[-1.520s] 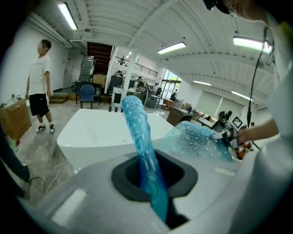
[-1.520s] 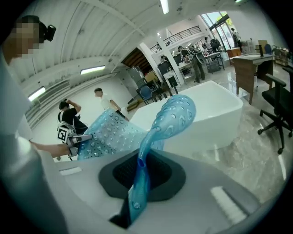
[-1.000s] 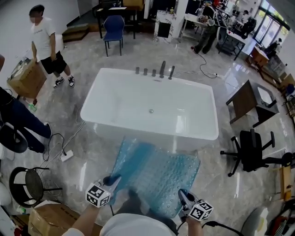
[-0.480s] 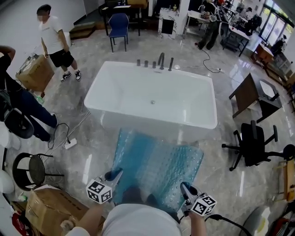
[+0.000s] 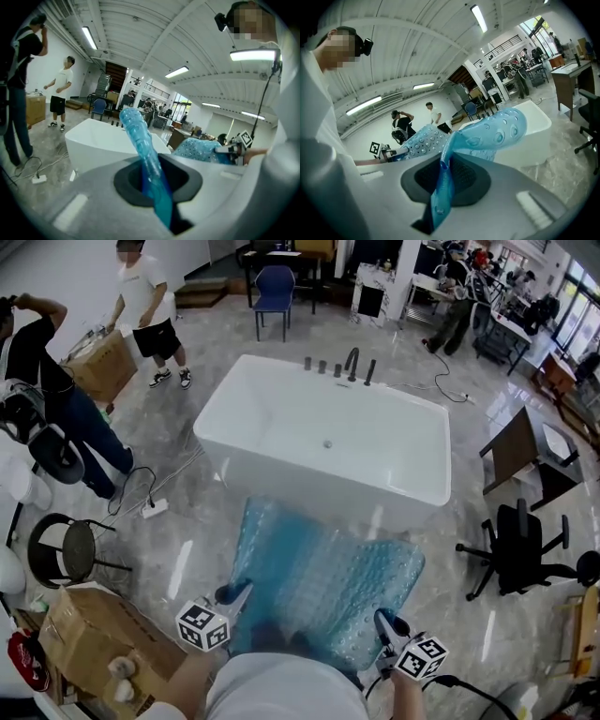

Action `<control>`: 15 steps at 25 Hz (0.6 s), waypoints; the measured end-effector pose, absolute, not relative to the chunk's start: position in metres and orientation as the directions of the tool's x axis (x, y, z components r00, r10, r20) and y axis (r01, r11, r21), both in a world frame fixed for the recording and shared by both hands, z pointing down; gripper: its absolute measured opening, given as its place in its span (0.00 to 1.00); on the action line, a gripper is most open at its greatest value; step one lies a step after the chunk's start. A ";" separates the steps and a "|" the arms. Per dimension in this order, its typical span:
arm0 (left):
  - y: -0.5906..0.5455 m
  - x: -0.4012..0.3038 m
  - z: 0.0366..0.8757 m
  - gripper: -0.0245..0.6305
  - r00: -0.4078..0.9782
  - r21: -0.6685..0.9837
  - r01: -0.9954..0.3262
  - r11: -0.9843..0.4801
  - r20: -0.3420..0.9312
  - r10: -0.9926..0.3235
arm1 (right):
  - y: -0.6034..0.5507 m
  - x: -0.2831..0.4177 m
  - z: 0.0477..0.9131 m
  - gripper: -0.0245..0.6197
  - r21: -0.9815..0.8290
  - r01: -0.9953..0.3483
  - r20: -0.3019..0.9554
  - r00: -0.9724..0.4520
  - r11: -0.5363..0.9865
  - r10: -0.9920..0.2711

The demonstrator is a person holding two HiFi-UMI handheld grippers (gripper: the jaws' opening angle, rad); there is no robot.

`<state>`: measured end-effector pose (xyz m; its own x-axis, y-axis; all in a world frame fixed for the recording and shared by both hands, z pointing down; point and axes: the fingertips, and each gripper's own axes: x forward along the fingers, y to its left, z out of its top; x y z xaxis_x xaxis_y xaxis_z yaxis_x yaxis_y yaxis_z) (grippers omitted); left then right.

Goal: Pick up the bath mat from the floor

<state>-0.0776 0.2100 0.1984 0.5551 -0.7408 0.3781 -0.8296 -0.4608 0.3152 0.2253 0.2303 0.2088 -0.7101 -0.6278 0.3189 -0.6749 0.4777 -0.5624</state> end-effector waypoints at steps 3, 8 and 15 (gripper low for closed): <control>0.221 -0.090 0.191 0.08 0.559 0.320 -0.827 -0.462 0.378 -0.738 | 0.236 0.215 0.202 0.09 -0.539 -0.683 0.329 -0.710 0.493 -0.623; 0.232 -0.106 0.178 0.08 0.583 0.335 -0.810 -0.481 0.369 -0.724 | 0.243 0.196 0.186 0.09 -0.572 -0.666 0.277 -0.707 0.479 -0.651; 0.242 -0.134 0.171 0.08 0.598 0.328 -0.799 -0.504 0.348 -0.722 | 0.257 0.169 0.179 0.08 -0.592 -0.665 0.235 -0.683 0.455 -0.692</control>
<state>-0.1342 0.2420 0.1707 0.5979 -0.7220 0.3480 -0.7992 -0.5038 0.3278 0.1686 0.2568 0.1792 -0.6827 -0.6920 0.2346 -0.6648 0.4551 -0.5924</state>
